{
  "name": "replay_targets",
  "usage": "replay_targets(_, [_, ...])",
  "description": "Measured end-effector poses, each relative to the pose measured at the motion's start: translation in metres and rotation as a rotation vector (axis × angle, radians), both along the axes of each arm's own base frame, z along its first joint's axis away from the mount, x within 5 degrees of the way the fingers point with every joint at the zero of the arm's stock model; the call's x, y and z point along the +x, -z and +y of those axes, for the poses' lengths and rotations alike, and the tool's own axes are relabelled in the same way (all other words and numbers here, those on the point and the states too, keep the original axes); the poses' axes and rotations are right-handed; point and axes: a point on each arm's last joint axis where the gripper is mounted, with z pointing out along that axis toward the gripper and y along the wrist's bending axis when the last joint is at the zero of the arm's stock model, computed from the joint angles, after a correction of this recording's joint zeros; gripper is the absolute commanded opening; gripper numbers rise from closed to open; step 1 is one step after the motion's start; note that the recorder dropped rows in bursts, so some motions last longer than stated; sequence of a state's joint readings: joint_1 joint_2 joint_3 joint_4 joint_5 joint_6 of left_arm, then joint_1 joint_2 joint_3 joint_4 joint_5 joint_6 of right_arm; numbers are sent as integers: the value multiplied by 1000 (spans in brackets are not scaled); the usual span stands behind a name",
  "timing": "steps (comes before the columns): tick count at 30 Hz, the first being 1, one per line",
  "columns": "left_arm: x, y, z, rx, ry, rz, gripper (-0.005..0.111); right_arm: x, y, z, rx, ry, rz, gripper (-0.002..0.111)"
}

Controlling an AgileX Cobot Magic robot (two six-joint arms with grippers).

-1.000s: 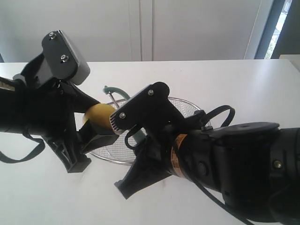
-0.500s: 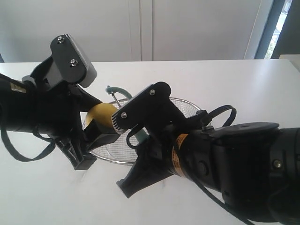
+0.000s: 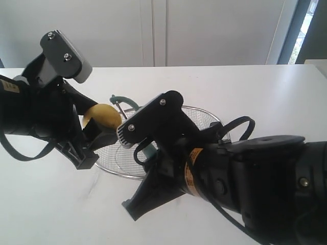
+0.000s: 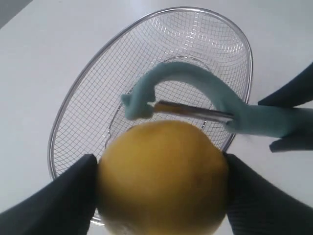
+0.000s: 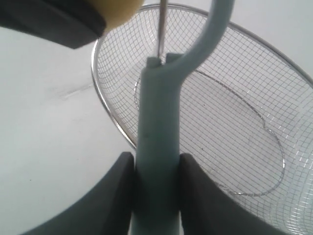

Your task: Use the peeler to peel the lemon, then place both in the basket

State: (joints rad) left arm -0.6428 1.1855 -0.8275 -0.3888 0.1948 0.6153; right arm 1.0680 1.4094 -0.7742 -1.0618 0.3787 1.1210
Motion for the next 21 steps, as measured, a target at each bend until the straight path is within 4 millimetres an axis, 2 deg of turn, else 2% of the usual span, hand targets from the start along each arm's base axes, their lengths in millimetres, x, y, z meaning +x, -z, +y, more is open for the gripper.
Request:
replay_targets(10, [0,0,0,-1,-1,1,0,-9,-15,-8,-2,32,-39,0])
replay_targets(15, [0,0,0,-1,-1,1,0,-15,-35,-17,56,39,-72,0])
replay_targets(21, [0,0,0,-1,-1,1,0,-38,-65,-29,182,-4,-90,0])
